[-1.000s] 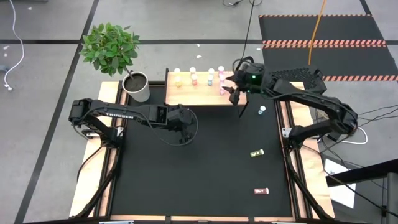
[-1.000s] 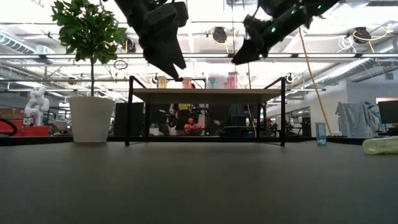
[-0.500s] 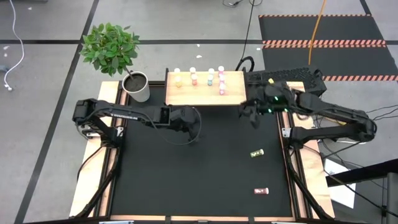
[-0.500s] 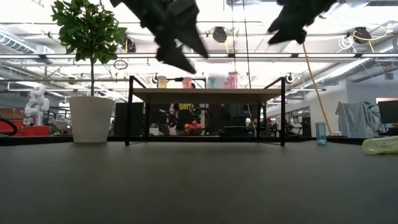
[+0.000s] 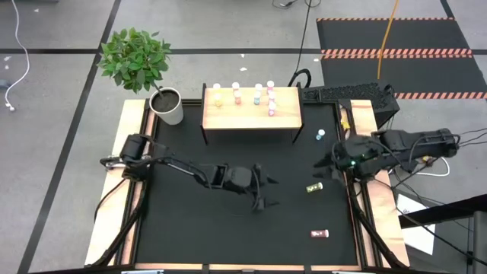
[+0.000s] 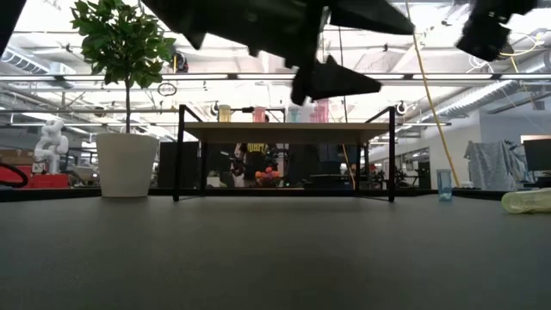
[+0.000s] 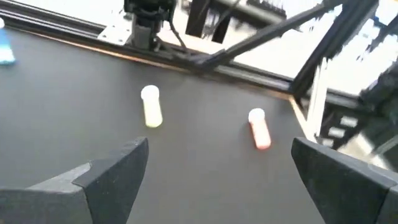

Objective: Pick and place medicine bottles onto shelf by color
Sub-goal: Put the orange pill bottle on the shelf aligned with the other orange pill bottles

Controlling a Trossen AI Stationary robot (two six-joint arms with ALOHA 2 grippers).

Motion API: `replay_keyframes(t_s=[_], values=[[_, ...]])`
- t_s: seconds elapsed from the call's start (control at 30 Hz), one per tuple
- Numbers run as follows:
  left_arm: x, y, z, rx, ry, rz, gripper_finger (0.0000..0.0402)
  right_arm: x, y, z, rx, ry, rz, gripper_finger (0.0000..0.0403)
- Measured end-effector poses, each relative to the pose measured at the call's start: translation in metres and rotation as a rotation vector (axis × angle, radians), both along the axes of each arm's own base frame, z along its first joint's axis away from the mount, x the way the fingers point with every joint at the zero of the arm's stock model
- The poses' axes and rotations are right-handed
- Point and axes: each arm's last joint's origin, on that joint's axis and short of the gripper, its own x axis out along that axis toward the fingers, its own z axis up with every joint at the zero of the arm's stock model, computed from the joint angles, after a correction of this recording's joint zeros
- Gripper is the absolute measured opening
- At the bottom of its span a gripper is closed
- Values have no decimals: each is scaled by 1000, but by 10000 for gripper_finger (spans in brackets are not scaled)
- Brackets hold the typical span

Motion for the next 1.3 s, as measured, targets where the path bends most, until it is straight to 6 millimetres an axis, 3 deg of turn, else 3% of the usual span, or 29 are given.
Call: replay_keyframes(t_s=[0.4, 0.83, 1.17, 1.3], values=[[24, -54, -12, 33, 122, 25, 397, -6, 65, -94, 274, 246, 320, 191], [19, -55, -19, -7, 251, 105, 397, -12, 131, -131, 122, 270, 330, 169], [15, -62, -20, -73, 303, 36, 397, -21, 158, -159, 55, 331, 383, 189], [13, -61, -23, -104, 362, 1, 397, -20, 160, -170, -3, 352, 374, 198]])
